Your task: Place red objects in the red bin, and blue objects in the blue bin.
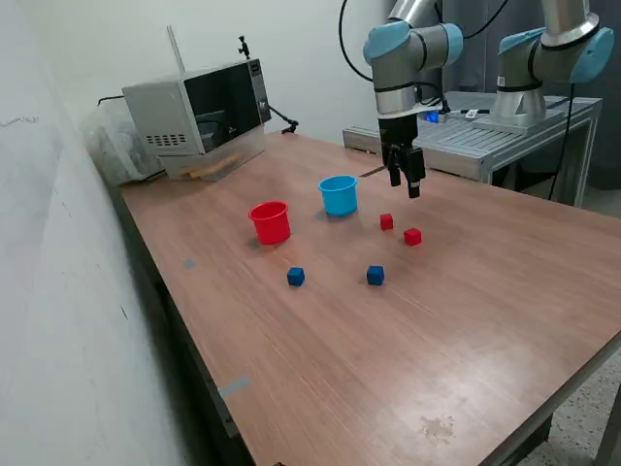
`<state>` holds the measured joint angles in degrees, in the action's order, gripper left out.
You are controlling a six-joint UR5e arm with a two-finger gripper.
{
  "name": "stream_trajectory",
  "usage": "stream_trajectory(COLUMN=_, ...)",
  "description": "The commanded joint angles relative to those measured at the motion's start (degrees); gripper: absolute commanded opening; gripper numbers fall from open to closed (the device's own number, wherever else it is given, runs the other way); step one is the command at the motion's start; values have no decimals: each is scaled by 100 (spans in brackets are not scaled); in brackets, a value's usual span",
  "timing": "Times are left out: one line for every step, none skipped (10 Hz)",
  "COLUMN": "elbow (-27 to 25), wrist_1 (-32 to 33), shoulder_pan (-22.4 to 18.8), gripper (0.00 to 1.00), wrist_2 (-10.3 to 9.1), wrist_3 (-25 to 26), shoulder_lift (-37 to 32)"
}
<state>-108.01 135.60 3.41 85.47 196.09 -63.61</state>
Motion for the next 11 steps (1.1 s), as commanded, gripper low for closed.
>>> stream_trajectory(elbow=192, wrist_1=326, shoulder_pan=-7, gripper=100, wrist_2=379, wrist_3=43, shoulder_lift=505)
stream_trajectory(elbow=219, wrist_1=405, shoulder_pan=28, gripper=100, wrist_2=443, wrist_3=43, shoulder_lift=621)
stream_trajectory(elbow=228, wrist_1=424, shoulder_pan=37, gripper=100, wrist_2=453, wrist_3=43, shoulder_lift=657)
stream_trajectory(elbow=228, wrist_1=424, shoulder_pan=81, gripper=100, wrist_2=462, wrist_3=43, shoulder_lift=675)
stream_trajectory(elbow=245, wrist_1=424, shoulder_pan=90, gripper=100, wrist_2=462, wrist_3=43, shoulder_lift=701)
stream_trajectory(elbow=254, wrist_1=432, shoulder_pan=90, gripper=100, wrist_2=453, wrist_3=43, shoulder_lift=736)
stream_trajectory(elbow=254, wrist_1=476, shoulder_pan=90, gripper=100, wrist_2=453, wrist_3=43, shoulder_lift=736)
stream_trajectory(elbow=254, wrist_1=485, shoulder_pan=90, gripper=100, wrist_2=453, wrist_3=43, shoulder_lift=745)
stream_trajectory(elbow=263, wrist_1=494, shoulder_pan=90, gripper=100, wrist_2=453, wrist_3=43, shoulder_lift=745)
stream_trajectory(elbow=272, wrist_1=494, shoulder_pan=81, gripper=100, wrist_2=444, wrist_3=43, shoulder_lift=745)
stream_trajectory(elbow=289, wrist_1=494, shoulder_pan=81, gripper=100, wrist_2=453, wrist_3=61, shoulder_lift=745)
